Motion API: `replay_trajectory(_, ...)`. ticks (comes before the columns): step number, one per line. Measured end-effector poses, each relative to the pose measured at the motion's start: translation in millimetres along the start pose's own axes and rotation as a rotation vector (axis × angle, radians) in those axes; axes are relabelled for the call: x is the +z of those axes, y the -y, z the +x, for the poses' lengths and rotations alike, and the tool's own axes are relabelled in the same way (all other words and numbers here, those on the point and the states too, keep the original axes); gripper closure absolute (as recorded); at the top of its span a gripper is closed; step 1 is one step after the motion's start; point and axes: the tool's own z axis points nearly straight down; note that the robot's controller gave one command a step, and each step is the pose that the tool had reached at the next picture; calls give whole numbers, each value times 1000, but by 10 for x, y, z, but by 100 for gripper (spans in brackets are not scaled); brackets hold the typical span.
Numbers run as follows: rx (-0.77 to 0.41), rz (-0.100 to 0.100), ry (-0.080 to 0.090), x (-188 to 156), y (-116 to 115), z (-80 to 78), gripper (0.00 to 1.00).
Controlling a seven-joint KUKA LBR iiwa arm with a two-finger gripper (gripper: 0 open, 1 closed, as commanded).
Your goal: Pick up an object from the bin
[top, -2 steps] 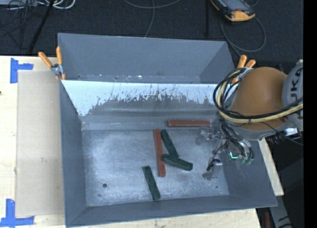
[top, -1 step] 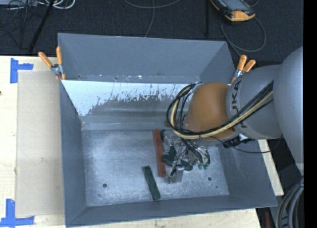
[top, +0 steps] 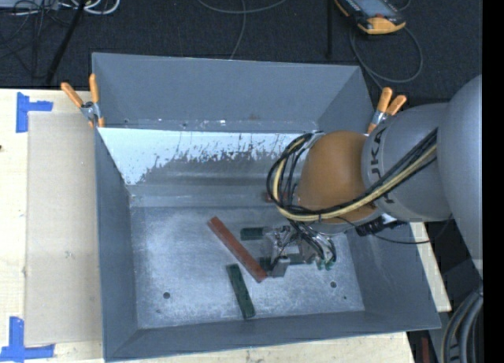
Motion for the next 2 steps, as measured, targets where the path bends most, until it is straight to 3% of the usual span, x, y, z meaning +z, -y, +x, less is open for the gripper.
replay_trajectory(1, -382, 1, 5, -1170, 247, 45, 100)
replay_trajectory(2, -717, 1, 6, -1919, 164, 26, 100)
